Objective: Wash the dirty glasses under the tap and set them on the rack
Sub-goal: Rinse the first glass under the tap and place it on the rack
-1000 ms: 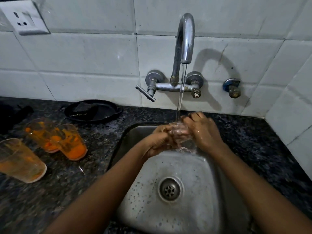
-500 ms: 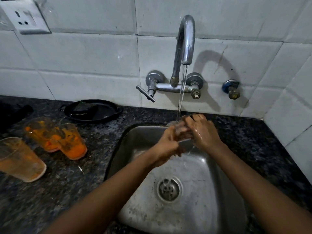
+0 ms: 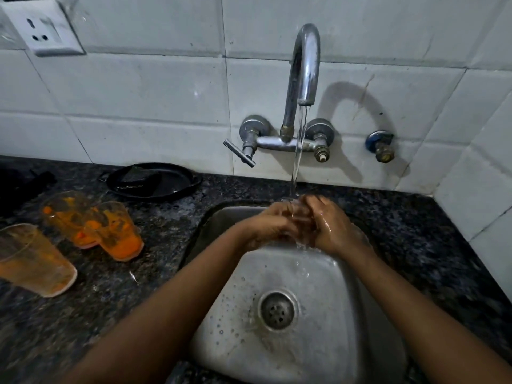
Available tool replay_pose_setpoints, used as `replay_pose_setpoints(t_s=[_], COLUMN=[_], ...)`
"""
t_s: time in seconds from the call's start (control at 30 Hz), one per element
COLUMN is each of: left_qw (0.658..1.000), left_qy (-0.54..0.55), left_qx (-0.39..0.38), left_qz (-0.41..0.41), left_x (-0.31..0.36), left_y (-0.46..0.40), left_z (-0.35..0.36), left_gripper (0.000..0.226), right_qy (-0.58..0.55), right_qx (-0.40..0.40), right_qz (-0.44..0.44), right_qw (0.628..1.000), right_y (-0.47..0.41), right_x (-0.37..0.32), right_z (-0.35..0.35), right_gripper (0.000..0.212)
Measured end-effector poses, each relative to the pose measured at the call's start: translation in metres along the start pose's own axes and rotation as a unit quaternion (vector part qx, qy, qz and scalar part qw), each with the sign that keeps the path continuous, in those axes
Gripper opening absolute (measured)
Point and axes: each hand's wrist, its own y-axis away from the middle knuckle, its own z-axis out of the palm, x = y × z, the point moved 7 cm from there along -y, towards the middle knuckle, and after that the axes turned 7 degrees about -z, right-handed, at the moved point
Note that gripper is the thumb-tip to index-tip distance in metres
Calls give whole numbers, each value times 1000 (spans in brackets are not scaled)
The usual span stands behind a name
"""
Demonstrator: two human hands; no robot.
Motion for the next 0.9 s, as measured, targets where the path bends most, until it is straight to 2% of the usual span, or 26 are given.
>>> replay_pose_setpoints(t_s=[0.07, 0.13, 0.2, 0.3, 0.37, 0.43, 0.47, 0.5, 0.53, 0.57, 0.6, 0.63, 0.67, 0.7, 0.73, 0.77, 0.8, 0.83, 0.87, 0.9], left_qw=[996, 979, 956, 923, 908, 903, 899, 897, 897, 898, 902, 907, 914, 923, 931, 936, 934, 924, 910, 901], left_qy=[58, 64, 64, 91, 101, 107, 119, 142, 172, 197, 215, 222, 213, 183, 141, 102, 77, 61, 51, 52], left_qx=[72, 189, 280, 368, 400, 409, 411, 408, 397, 383, 364, 345, 332, 330, 332, 337, 350, 376, 409, 430], left_qz=[18, 39, 59, 67, 66, 78, 87, 90, 90, 87, 91, 94, 89, 75, 52, 22, -7, -30, -37, -32], left_x=[1, 6, 12, 14, 14, 15, 16, 15, 14, 11, 12, 13, 14, 15, 16, 17, 17, 17, 17, 18], left_y=[-1, 0, 2, 5, 7, 10, 12, 11, 10, 9, 9, 8, 6, 3, -1, -6, -9, -9, -7, -5], left_z=[-10, -18, -19, -18, -19, -22, -25, -28, -29, -30, -30, -28, -28, -29, -29, -27, -26, -28, -31, -34], left_gripper=[32, 32, 28, 35, 34, 27, 29, 32, 33, 32, 31, 29, 28, 26, 24, 23, 23, 24, 26, 28], right_qy=[5, 58, 89, 144, 139, 47, -70, -232, -392, -505, -560, -561, -538, -475, -368, -215, -50, 59, 100, 96], right_qx=[0, -5, -8, -15, -19, -39, -46, -57, -78, -99, -112, -118, -111, -89, -69, -57, -58, -56, -56, -47], right_qz=[66, 121, 147, 108, 76, 84, 103, 135, 166, 191, 202, 206, 215, 224, 227, 215, 191, 163, 141, 124], right_qw=[998, 991, 985, 984, 987, 995, 991, 962, 901, 836, 796, 793, 807, 846, 899, 951, 979, 983, 983, 987], right_y=[3, 7, 11, 19, 24, 26, 25, 27, 30, 36, 39, 41, 40, 38, 35, 31, 27, 24, 22, 20], right_x=[3, -2, -14, -38, -46, -44, -38, -32, -29, -27, -26, -24, -23, -21, -20, -23, -31, -39, -43, -43], right_z=[-2, -1, 1, 3, 4, 3, 3, 5, 8, 11, 12, 11, 10, 8, 4, -2, -8, -9, -8, -9], right_gripper=[81, 97, 102, 95, 96, 101, 99, 91, 81, 74, 71, 70, 68, 65, 63, 65, 71, 79, 85, 90])
